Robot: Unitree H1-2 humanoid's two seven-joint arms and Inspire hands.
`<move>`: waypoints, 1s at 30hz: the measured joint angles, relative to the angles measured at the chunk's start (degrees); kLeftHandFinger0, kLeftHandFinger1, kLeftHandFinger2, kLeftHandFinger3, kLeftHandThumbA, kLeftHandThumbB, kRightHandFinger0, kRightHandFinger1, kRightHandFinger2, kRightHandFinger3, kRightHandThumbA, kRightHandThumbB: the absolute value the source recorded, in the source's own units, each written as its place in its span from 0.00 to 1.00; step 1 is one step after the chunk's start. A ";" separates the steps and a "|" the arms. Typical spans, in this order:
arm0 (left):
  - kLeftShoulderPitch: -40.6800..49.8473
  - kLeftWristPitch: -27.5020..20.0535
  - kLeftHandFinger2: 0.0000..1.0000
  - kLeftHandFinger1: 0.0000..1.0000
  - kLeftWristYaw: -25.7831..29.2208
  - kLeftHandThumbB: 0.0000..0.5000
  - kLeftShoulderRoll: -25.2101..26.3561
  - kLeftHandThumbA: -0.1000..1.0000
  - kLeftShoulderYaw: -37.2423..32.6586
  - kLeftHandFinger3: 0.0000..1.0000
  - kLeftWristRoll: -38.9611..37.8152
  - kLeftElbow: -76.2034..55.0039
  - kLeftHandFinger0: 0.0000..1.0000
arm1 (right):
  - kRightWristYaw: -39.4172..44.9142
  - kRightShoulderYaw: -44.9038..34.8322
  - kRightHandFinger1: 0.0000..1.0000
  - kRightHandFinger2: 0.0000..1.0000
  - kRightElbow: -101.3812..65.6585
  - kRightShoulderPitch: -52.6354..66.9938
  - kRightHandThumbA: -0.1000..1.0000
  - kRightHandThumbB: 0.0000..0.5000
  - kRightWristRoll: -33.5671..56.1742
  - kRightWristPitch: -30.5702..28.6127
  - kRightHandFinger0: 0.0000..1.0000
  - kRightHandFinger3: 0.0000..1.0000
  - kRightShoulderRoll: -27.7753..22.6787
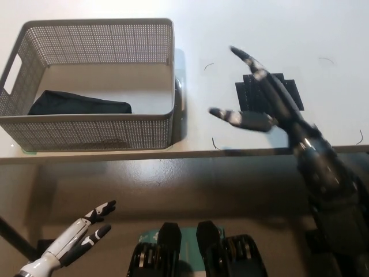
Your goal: Use the right hand to pick up the pencil case on the right hand side and put it into a grey container on the left side
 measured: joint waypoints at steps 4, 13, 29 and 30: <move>0.24 0.00 1.00 1.00 0.00 0.55 0.00 1.00 0.01 1.00 0.05 0.04 1.00 | 0.15 -2.15 1.00 1.00 -3.66 6.73 1.00 0.55 3.26 -0.01 1.00 1.00 0.05; 0.75 -0.01 1.00 1.00 0.02 0.59 -0.01 1.00 0.07 1.00 0.07 0.37 1.00 | 0.41 -6.10 1.00 1.00 -3.00 21.28 1.00 0.51 10.57 -1.89 1.00 1.00 0.09; 1.86 0.29 1.00 1.00 0.64 0.68 -1.35 1.00 1.62 1.00 -0.04 0.99 1.00 | 3.00 -8.80 1.00 1.00 16.16 28.81 1.00 0.52 20.10 -10.53 1.00 1.00 0.27; 1.91 0.32 1.00 1.00 0.71 0.68 -1.47 1.00 1.79 1.00 -0.05 1.11 1.00 | 3.23 -9.00 1.00 1.00 17.27 28.68 1.00 0.56 20.80 -10.97 1.00 1.00 0.26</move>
